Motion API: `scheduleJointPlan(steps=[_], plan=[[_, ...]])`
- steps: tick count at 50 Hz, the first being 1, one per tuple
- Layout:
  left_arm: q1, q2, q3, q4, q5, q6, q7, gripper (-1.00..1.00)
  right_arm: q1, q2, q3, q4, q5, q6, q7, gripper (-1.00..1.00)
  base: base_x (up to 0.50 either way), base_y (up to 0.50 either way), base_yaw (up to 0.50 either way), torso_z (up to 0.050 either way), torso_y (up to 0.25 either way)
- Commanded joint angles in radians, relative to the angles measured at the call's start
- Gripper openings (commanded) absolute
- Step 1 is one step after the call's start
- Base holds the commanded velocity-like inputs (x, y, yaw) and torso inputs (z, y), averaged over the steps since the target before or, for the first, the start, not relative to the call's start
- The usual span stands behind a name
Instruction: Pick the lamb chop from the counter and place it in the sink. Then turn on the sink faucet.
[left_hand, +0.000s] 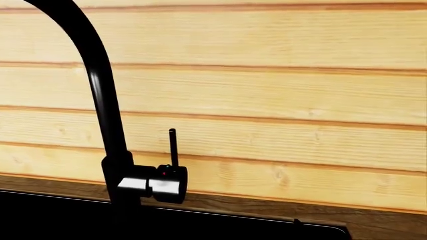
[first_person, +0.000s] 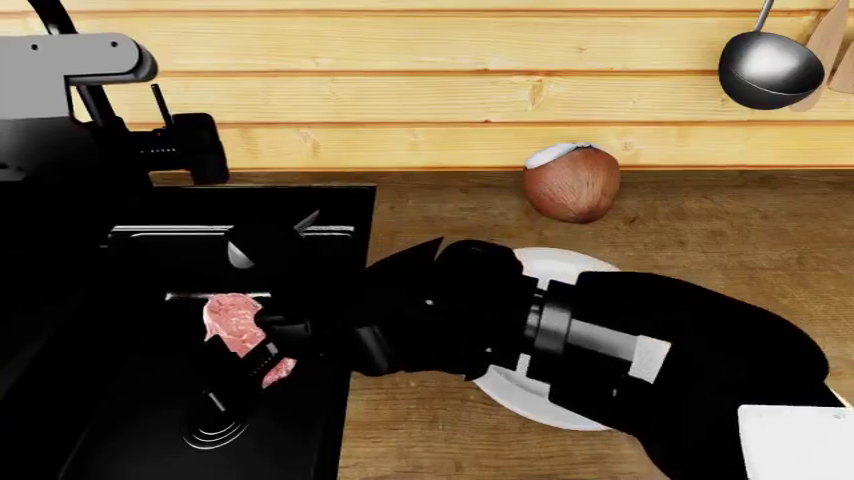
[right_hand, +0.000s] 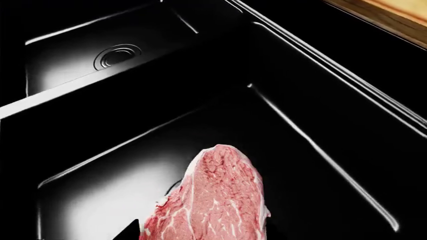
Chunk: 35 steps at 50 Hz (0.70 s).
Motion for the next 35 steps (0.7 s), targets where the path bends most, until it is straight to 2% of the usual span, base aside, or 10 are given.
scheduleJointPlan(steps=[1,14,17,20,26,35], plan=[[0.002,0.006,0.005,-0.005,0.007,0.005,0.006,1.0,-0.033,-0.002,-0.041,0.013,-0.071,-0.074,-0.01,1.0,0.0,0.0,0.0,0.0,0.0],[0.01,-0.005,-0.001,0.002,0.001,0.007,0.005,1.0,-0.021,-0.002,-0.04,0.018,-0.088,-0.091,-0.009,1.0,0.0,0.0,0.0,0.0,0.0],[0.013,-0.005,-0.002,0.005,0.0,0.01,0.005,1.0,0.044,-0.002,-0.019,0.001,-0.041,-0.087,0.03,1.0,0.0,0.0,0.0,0.0,0.0],[0.022,-0.006,0.0,0.003,0.009,0.018,0.012,1.0,0.152,0.153,0.102,-0.188,0.075,-0.069,0.119,1.0,0.0,0.0,0.0,0.0,0.0],[0.008,0.0,-0.001,0.006,0.005,0.012,0.002,1.0,0.266,0.305,0.12,-0.248,0.082,-0.013,0.268,1.0,0.0,0.0,0.0,0.0,0.0],[0.001,0.005,0.008,0.008,0.018,0.013,0.006,1.0,0.336,0.465,0.106,-0.258,0.091,0.072,0.317,1.0,0.0,0.0,0.0,0.0,0.0]])
